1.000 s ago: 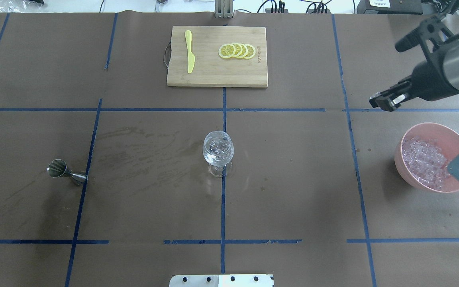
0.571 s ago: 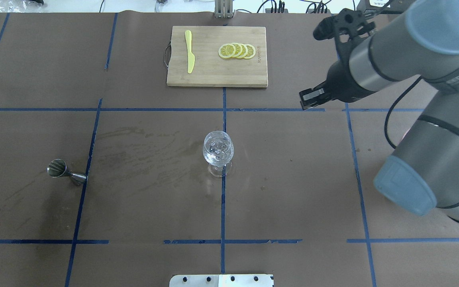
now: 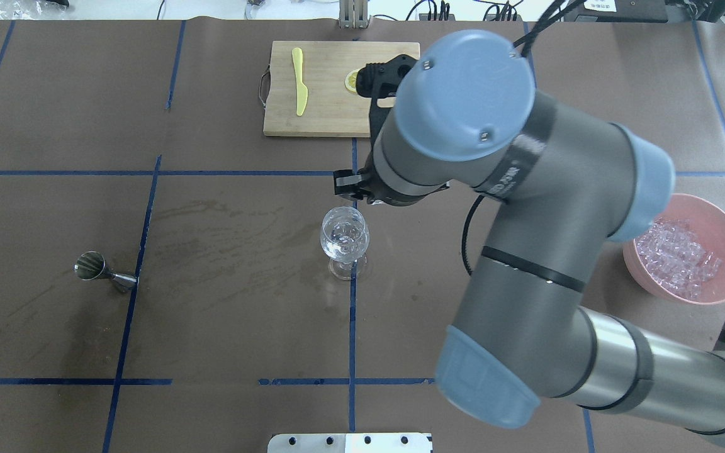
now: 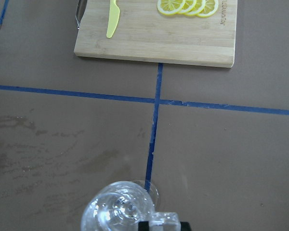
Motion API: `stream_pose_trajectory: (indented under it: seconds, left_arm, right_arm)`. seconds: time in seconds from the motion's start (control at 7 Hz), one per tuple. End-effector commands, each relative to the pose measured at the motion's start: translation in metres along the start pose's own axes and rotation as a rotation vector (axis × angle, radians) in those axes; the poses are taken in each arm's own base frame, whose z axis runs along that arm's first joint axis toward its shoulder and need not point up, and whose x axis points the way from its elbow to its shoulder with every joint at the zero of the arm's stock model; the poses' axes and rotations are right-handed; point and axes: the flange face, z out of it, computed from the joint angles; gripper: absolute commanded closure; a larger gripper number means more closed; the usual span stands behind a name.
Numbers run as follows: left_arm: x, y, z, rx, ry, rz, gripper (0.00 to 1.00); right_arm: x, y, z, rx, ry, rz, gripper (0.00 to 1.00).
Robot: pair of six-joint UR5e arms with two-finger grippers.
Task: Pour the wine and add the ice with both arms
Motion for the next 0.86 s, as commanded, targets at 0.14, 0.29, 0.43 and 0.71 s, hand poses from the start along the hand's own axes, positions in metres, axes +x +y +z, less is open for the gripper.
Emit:
stream_pose_trajectory:
  seconds: [0.14,0.29,0.43,0.71]
  left_arm:
    - [0.0,0.0,0.0,-0.001,-0.001,-0.003,0.0]
    - [0.0,0.0,0.0,0.0,0.001,0.001,0.0]
    - [0.0,0.0,0.0,-0.001,0.001,-0.002,0.0]
    - [0.0,0.0,0.0,0.0,0.001,0.0,0.0]
  right_arm:
    - [-0.055,0.027,0.03,0.018,0.073,0.007,1.0]
    - [-0.054,0.03,0.035,0.01,0.08,0.0,1.0]
    - [-0.053,0.03,0.036,0.004,0.096,-0.008,1.0]
    - [-0.049,0.031,0.039,0.002,0.103,-0.012,1.0]
